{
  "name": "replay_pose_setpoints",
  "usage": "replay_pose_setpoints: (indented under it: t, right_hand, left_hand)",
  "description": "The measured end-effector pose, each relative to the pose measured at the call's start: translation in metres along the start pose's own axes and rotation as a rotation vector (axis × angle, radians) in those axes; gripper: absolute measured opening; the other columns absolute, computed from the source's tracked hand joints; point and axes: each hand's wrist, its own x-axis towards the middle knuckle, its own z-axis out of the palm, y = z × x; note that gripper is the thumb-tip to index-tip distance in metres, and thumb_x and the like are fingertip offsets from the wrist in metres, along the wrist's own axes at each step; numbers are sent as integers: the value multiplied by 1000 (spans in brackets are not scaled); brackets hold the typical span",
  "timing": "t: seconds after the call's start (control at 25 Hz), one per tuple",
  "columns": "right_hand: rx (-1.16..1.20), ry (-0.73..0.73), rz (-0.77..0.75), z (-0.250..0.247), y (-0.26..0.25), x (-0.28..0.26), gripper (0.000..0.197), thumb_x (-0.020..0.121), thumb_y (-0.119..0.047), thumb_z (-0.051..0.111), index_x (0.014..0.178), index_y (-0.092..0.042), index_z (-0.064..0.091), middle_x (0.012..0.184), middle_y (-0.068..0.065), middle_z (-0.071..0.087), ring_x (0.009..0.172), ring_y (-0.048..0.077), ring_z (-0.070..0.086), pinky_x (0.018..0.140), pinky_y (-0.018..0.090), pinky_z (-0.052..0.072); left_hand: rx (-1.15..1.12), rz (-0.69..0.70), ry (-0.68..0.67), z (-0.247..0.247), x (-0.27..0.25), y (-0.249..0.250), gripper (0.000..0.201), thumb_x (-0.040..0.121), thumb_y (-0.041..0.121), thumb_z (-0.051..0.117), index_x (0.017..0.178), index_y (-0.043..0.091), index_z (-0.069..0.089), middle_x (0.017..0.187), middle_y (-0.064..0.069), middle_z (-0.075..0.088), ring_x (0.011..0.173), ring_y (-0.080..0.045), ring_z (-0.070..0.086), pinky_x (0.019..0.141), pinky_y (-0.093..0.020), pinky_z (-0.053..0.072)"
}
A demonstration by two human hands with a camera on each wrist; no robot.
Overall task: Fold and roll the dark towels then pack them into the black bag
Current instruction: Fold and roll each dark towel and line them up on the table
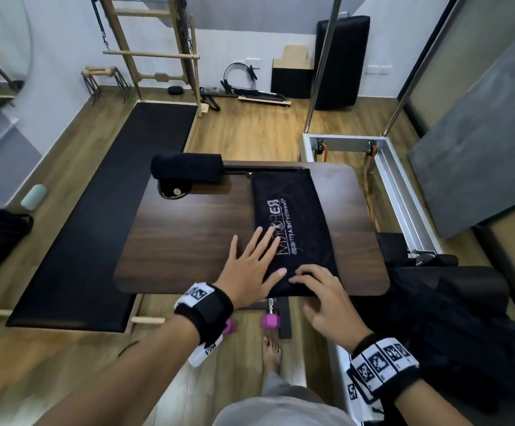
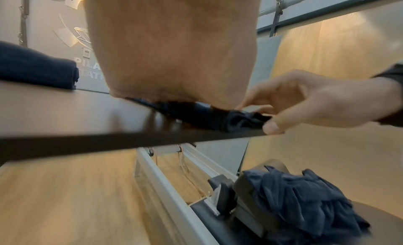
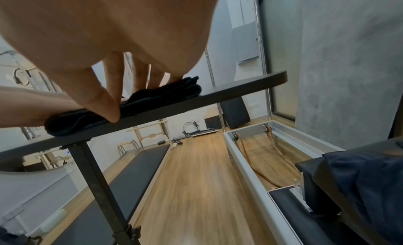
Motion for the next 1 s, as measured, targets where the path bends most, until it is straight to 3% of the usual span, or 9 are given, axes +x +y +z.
replay_pose_setpoints:
  t: [0.16,0.28,0.36,0.4,0.48,0.6,0.72,0.84,1.0]
  right_hand:
    - [-83,53,6,0,3,-4,54,75,-4,77,125,-20,65,141,-5,52,139,15,45,113,36,38]
    - [-119,98,49,-4,10,-8,52,75,-4,79,122,-20,64,142,-4,52,141,18,45,112,38,39]
    - [-134,100,61,-4,13,-11,48,78,-4,80,121,-19,64,143,-3,53,141,18,45,111,39,41]
    - [-141,101,54,-4,13,-11,46,80,-5,80,121,-18,65,143,-2,53,141,19,46,111,40,42]
    - [-138,113,36,-3,14,-9,43,81,-6,82,119,-17,66,141,-1,56,139,19,48,110,43,44]
    - [-126,123,23,-3,15,-7,39,83,-10,83,118,-17,68,139,-2,58,137,19,50,110,45,46]
    - [-97,121,19,-6,19,-8,40,87,-15,81,124,-18,66,139,-5,57,136,13,48,114,39,43]
    - [-41,139,44,-8,19,-6,46,91,-12,77,132,-20,60,134,-9,57,130,7,50,112,29,42]
    - [-56,228,10,-12,23,1,25,90,-1,74,110,-15,69,114,-6,65,112,14,60,98,33,52]
  left_hand:
    - [30,43,44,19,-43,12,90,102,77,22,170,23,1,176,0,-19,160,-20,-24,127,-65,-3]
    - [-18,99,148,15,-55,13,72,97,43,57,163,24,35,175,-6,17,164,-26,5,128,-62,16]
    - [-85,127,272,13,-58,13,59,81,19,76,139,23,62,153,-3,51,147,-28,44,114,-53,42]
    - [-90,136,331,14,-59,14,53,76,14,80,127,23,66,141,0,58,131,-28,55,102,-47,49]
    - [-103,132,401,16,-60,16,40,77,13,82,113,23,69,122,4,61,106,-25,60,82,-40,49]
    - [-268,69,482,18,-58,16,19,88,18,83,103,23,74,105,6,60,92,-22,57,72,-39,46]
    - [-482,-89,478,18,-54,16,9,95,25,77,103,20,78,97,7,57,92,-18,55,77,-38,45]
    - [-558,-256,351,16,-44,16,20,102,37,67,105,19,76,96,10,55,98,-15,52,89,-39,42]
    - [-566,-359,202,9,-35,17,35,106,49,54,107,18,71,98,10,56,105,-14,52,101,-37,38]
